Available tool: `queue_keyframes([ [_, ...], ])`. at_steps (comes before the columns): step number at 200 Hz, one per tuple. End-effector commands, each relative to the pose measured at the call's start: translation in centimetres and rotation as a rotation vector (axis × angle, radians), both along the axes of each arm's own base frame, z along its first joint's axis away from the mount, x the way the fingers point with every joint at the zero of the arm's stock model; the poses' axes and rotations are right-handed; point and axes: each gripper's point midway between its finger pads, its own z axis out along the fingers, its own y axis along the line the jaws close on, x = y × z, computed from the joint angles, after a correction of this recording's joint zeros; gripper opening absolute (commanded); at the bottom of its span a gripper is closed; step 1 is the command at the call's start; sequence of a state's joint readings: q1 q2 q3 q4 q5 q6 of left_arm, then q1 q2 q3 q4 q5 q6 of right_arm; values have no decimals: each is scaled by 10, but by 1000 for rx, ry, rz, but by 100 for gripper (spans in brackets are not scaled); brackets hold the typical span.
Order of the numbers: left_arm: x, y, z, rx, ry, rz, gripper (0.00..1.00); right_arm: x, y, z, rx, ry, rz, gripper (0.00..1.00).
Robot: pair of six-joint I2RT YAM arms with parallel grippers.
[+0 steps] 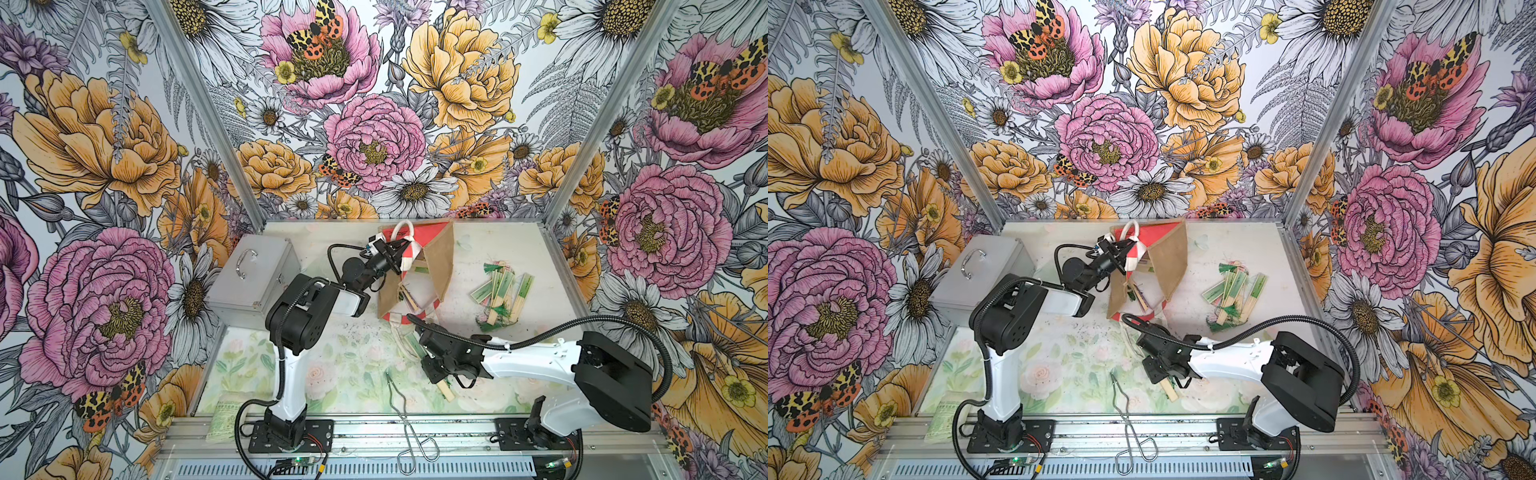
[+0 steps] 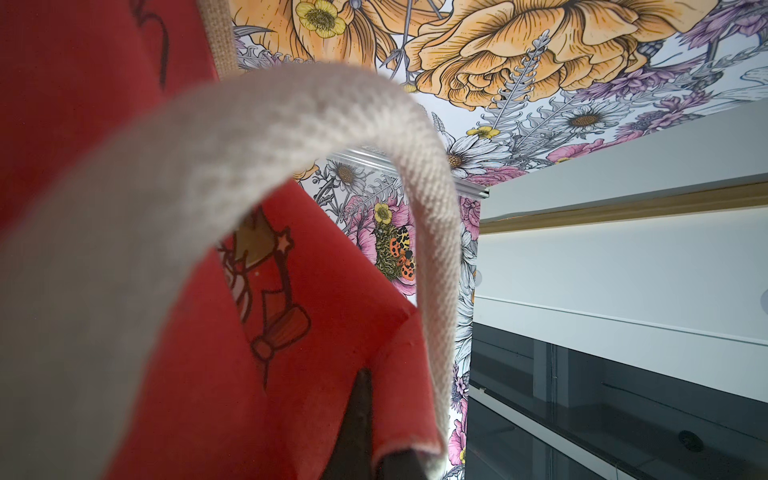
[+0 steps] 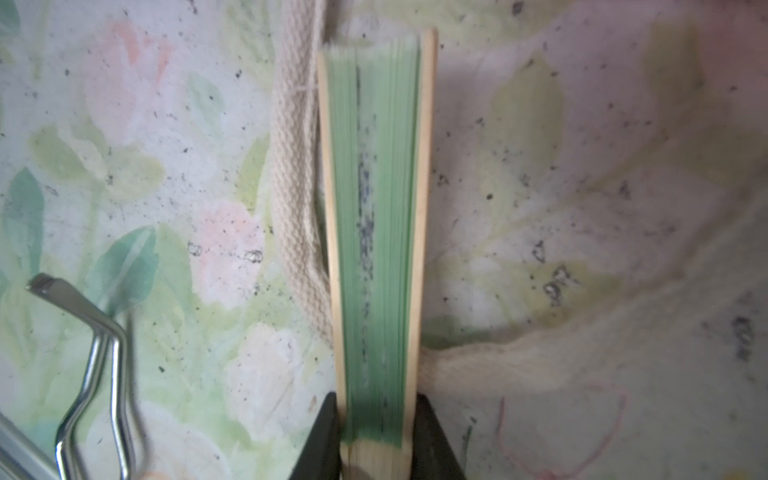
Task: Take out the folding fans from the tote bags
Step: Pick up the folding fan from the center of the board.
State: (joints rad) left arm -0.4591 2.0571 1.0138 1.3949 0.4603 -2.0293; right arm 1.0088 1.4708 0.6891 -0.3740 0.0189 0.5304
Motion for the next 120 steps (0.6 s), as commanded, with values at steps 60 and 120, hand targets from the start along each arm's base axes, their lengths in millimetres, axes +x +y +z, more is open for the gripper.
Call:
queue_keyframes([
  [60, 13, 36, 8, -78, 71, 40, 0, -4, -13, 75, 251, -127, -15, 1],
  [120, 11, 39, 17, -82, 51, 35, 0, 47, -110, 177, 385, -481, -402, 0],
])
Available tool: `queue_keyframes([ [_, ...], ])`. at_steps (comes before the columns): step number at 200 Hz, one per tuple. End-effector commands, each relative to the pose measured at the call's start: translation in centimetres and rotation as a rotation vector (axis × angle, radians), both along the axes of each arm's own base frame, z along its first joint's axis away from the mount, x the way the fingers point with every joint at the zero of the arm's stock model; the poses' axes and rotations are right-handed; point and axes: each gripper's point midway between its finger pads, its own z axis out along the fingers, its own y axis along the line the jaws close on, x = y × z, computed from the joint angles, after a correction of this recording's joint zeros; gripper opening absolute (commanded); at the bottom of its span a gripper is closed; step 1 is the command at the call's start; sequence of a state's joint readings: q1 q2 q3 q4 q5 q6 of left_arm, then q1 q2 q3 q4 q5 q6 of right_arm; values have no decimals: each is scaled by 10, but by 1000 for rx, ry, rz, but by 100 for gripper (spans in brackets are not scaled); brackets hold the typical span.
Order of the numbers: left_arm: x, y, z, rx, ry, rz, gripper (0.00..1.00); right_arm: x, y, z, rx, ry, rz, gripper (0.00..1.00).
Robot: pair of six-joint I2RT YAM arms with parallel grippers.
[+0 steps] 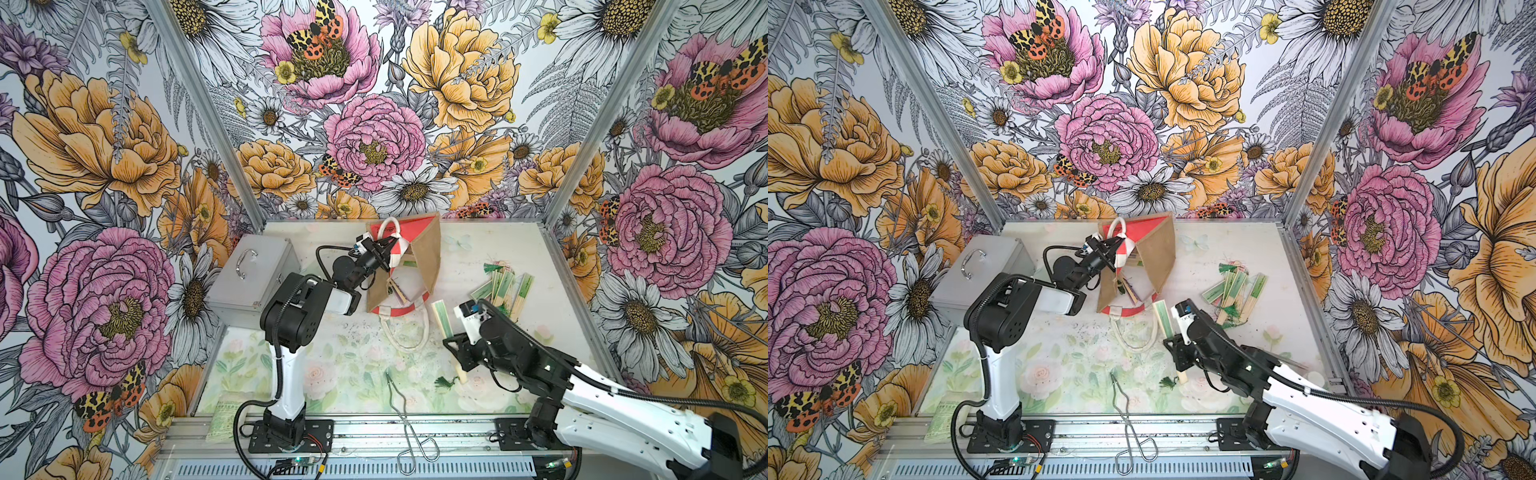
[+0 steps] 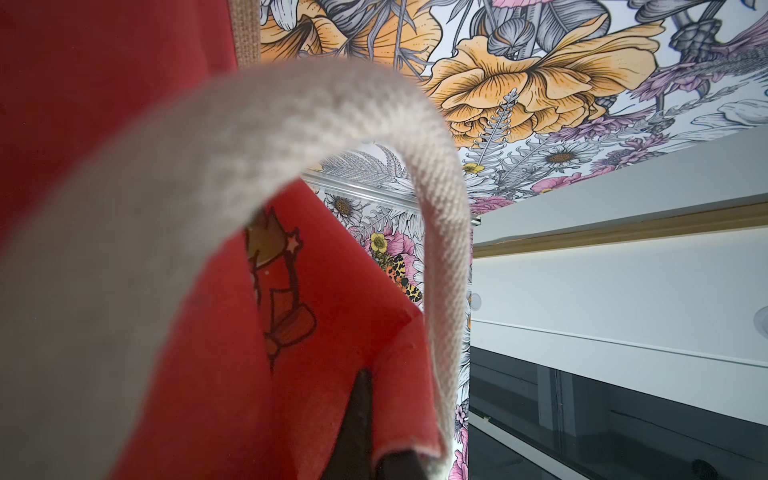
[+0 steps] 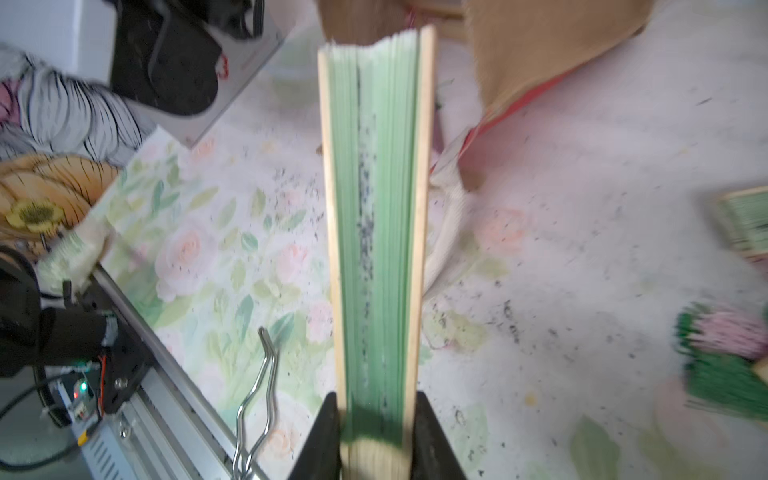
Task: Take out the folding fans from the tote bags
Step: Pick up the folding fan from the center of the board, then place the folding fan at the center of the board, then pick up the folding fan from the canvas bag.
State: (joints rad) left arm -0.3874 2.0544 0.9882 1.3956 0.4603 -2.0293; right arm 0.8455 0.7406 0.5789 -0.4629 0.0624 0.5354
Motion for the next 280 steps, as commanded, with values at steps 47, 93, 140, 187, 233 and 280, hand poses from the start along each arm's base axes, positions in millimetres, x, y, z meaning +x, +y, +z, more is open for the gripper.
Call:
queue_keyframes([
  [47, -13, -8, 52, -65, -78, -101, 0, 68, -132, 54, -16, -68, -582, 0],
  [93, -18, -17, 65, -53, -134, -136, 0, 133, -157, 7, -177, 161, -656, 0],
  [140, -20, -21, 64, -31, -158, -148, 0, 176, -174, -50, -307, 318, -712, 12],
  [187, -23, -30, 55, 12, -184, -194, 0, 187, -174, -60, -304, 346, -703, 41],
  [233, -16, -28, 40, 49, -174, -178, 0, 165, -140, 20, -112, 110, -521, 55],
  [280, -11, -34, 33, 166, -177, -171, 0, 119, -32, 91, 89, -222, -69, 53],
])
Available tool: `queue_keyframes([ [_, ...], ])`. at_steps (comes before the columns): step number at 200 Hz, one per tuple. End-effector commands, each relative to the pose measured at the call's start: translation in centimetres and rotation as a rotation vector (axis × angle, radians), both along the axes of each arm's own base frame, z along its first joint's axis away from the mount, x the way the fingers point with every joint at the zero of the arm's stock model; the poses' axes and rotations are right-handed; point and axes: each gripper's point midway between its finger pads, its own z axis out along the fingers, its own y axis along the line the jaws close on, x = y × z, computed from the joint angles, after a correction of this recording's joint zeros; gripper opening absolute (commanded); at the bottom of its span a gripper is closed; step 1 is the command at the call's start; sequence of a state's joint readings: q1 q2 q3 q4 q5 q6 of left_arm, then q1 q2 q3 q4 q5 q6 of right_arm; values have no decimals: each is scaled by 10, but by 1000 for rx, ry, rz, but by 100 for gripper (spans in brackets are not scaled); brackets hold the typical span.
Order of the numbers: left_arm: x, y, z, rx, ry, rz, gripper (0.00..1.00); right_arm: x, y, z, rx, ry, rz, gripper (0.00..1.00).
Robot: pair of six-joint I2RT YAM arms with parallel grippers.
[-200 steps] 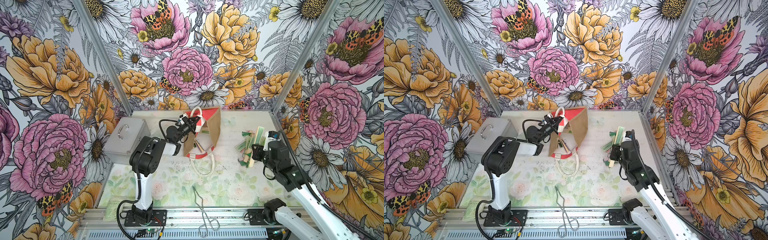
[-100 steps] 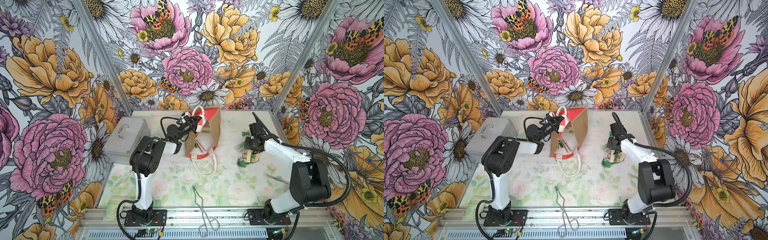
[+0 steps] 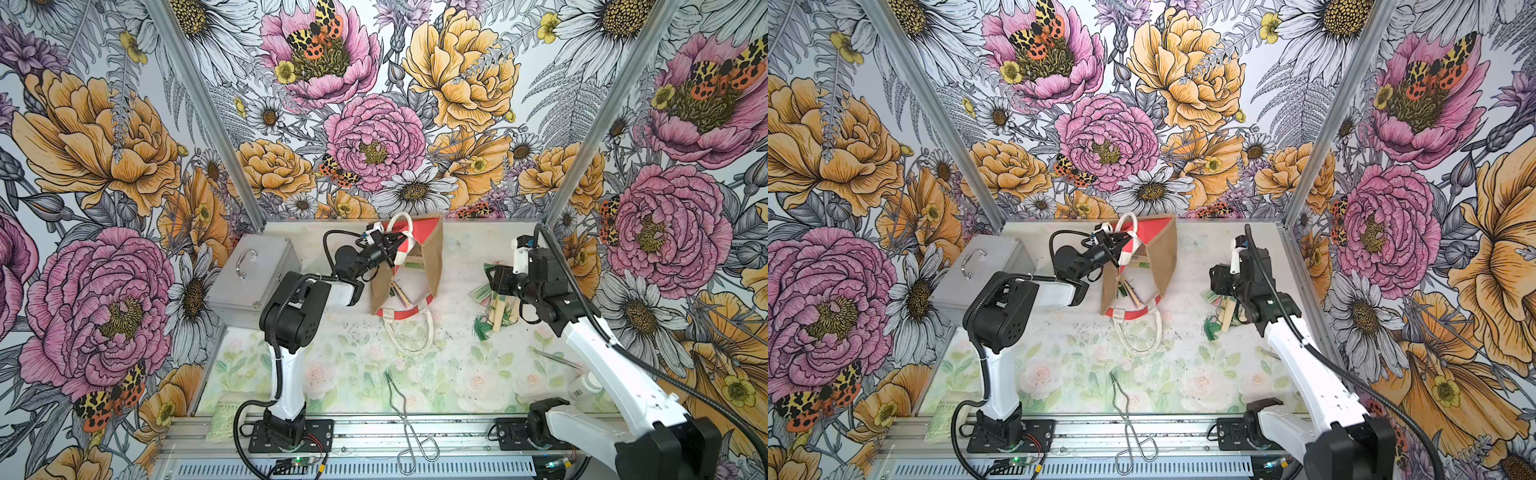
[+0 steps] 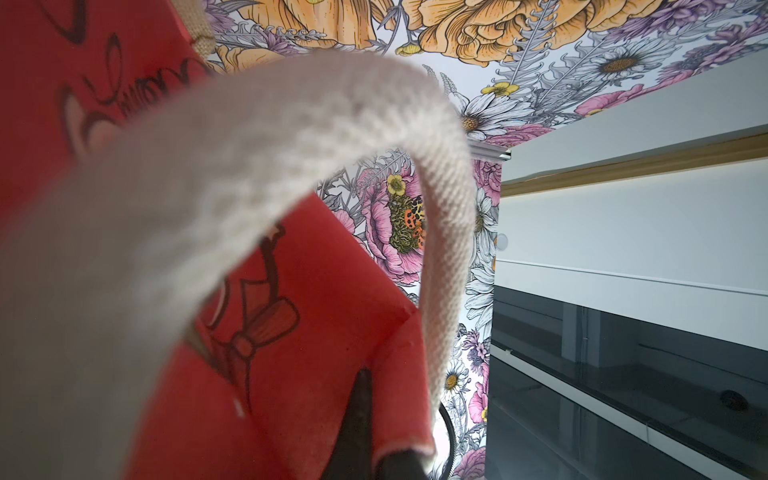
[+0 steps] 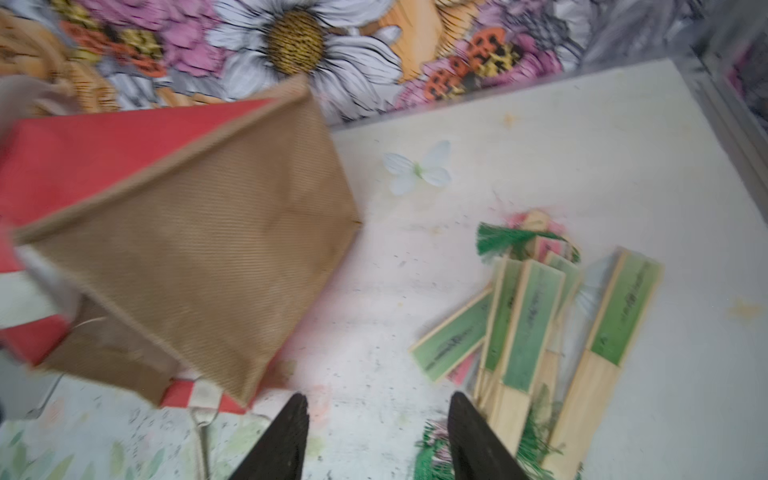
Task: Take out the folding fans from the tote bags
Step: Pick up the folding fan from the canvas bag.
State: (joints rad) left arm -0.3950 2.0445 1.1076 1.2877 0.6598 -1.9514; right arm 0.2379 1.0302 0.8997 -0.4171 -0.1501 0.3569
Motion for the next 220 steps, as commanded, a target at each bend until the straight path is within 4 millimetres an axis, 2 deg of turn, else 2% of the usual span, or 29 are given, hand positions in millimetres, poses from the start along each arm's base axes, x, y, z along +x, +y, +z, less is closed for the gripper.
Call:
queue_keyframes([
  [1, 1, -4, 10, 68, -76, 1, 0, -18, 64, 18, 36, -152, 269, 53],
  [16, 2, -6, 9, 111, -86, 7, 0, -23, 95, 15, -17, -237, 313, 51],
  [34, 2, -7, 10, 140, -92, 13, 0, -19, 125, 0, -97, -311, 298, 47],
  [61, 1, -8, 10, 186, -101, 19, 0, -6, 154, -24, -196, -363, 251, 46],
  [66, 1, -9, 11, 195, -103, 20, 0, -10, 167, -29, -211, -370, 268, 46],
  [83, 0, -9, 13, 223, -111, 23, 0, 1, 180, -47, -245, -355, 248, 46],
  [125, -5, -12, 22, 238, -133, 11, 0, 28, 197, -104, -328, -236, 212, 46],
  [143, -8, -13, 24, 294, -164, 5, 0, 34, 202, -117, -337, -210, 210, 46],
  [158, -12, -11, 27, 361, -200, 0, 0, 38, 202, -120, -339, -214, 205, 46],
  [165, -13, -11, 22, 401, -205, -8, 0, 40, 200, -121, -339, -216, 198, 48],
  [168, -18, -11, 34, 406, -235, -7, 0, 40, 199, -120, -337, -220, 197, 49],
  [171, -20, -10, 38, 420, -250, -6, 0, 41, 198, -119, -337, -222, 196, 49],
  [194, -25, -2, 35, 570, -280, 7, 0, 42, 193, -115, -307, -222, 221, 51],
  [196, -25, -1, 36, 583, -283, 9, 0, 48, 185, -114, -306, -219, 202, 51],
  [201, -27, 1, 36, 612, -292, 10, 0, 50, 181, -113, -297, -215, 201, 51],
  [220, -29, 7, 32, 730, -314, 14, 0, 50, 180, -111, -259, -202, 247, 52],
])
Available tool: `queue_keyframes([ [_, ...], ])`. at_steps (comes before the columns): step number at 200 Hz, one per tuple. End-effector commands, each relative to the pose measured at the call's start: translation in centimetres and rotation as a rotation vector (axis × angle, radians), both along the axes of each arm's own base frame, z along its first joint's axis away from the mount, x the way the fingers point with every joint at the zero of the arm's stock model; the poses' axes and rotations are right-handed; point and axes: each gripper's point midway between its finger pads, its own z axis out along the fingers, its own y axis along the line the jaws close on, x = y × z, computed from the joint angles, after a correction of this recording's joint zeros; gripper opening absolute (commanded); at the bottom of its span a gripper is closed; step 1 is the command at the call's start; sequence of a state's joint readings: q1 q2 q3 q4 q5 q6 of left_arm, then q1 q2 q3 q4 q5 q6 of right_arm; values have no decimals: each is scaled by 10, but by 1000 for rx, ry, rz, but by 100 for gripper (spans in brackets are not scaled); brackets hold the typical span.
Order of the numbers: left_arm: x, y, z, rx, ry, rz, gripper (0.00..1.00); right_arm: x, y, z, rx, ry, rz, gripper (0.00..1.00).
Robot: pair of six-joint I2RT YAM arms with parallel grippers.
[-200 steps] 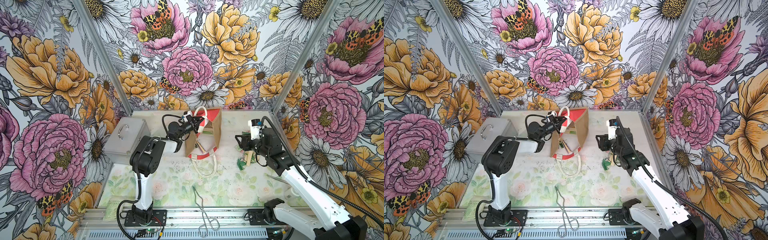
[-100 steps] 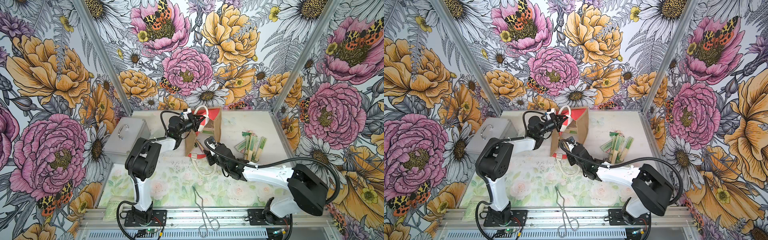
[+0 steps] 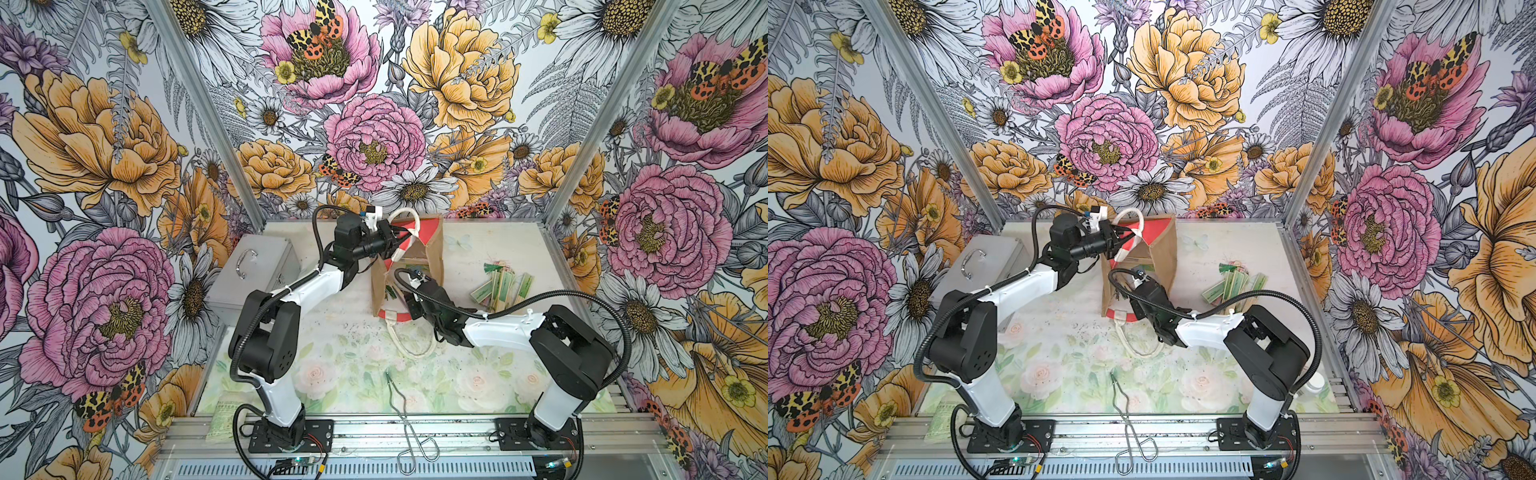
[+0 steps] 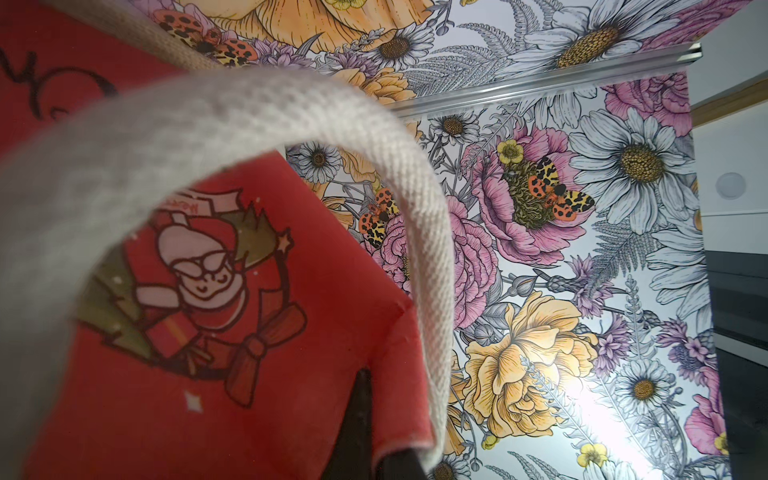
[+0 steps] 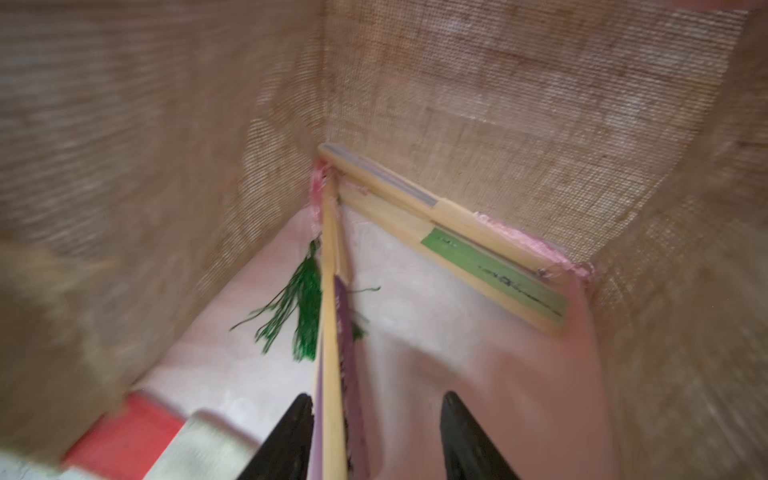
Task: Take out the folding fans from the tote bags
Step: Pick up the folding fan from the canvas bag.
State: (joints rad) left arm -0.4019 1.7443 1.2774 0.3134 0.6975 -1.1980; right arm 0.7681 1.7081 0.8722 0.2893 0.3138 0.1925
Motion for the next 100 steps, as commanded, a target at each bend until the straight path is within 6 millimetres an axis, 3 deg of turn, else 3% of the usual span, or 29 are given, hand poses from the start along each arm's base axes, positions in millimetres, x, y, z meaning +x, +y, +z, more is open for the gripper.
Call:
queue_keyframes([
  [1, -11, 9, 5, 195, -101, -10, 0, 4, -1, 20, 79, -13, 47, 52],
  [27, -17, 4, -2, 289, -106, -51, 0, 3, 5, 17, 45, 20, 115, 53],
  [69, -28, -11, -18, 272, -79, -142, 0, -8, 26, 4, 73, 98, 255, 55],
  [100, -36, -13, -18, 252, -77, -172, 0, -8, 32, -5, 94, 121, 268, 56],
])
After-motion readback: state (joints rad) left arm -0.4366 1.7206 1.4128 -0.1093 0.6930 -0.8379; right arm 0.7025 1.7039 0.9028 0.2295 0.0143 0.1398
